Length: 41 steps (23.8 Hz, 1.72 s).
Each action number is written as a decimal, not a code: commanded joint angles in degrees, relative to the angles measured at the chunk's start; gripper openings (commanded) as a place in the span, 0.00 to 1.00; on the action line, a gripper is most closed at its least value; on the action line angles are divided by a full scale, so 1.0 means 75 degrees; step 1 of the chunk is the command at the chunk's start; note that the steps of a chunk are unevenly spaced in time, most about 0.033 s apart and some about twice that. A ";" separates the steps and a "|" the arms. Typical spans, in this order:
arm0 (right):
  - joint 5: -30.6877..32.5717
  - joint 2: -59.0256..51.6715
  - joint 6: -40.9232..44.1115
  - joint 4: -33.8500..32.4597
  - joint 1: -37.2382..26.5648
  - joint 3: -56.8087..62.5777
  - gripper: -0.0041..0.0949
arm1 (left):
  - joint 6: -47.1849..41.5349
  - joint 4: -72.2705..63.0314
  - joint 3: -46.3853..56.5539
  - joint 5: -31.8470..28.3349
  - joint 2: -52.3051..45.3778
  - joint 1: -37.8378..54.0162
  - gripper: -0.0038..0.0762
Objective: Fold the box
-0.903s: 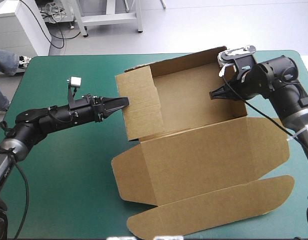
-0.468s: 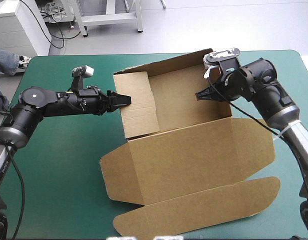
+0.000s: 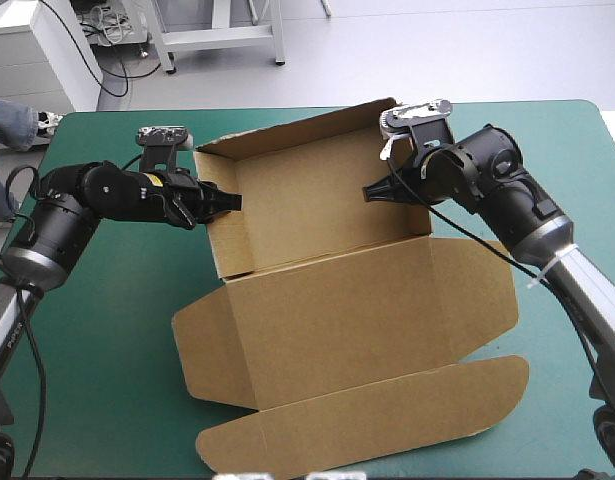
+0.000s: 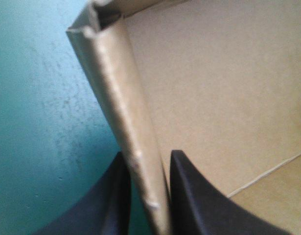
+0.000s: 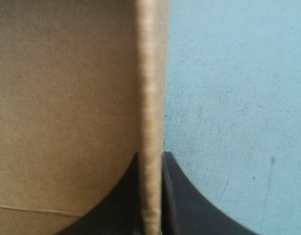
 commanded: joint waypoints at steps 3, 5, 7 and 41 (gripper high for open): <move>-0.0579 -0.0062 0.0308 0.0266 0.0080 -0.0239 0.02 | -0.0354 0.0666 -0.0318 -0.0436 -0.0185 -0.0209 0.04; -0.0597 0.0124 0.0308 0.0285 0.0183 -0.0239 0.02 | -0.0406 0.0877 -0.0462 -0.0423 0.0009 -0.0280 0.04; -0.0648 0.0323 0.0308 0.0271 0.0269 -0.0239 0.02 | -0.0454 0.0995 -0.0652 -0.0261 0.0282 -0.0280 0.04; -0.0471 0.3054 -0.0754 0.1472 -0.0844 -0.1102 0.46 | 0.0143 0.1467 -0.2912 0.1798 0.3622 -0.0327 0.53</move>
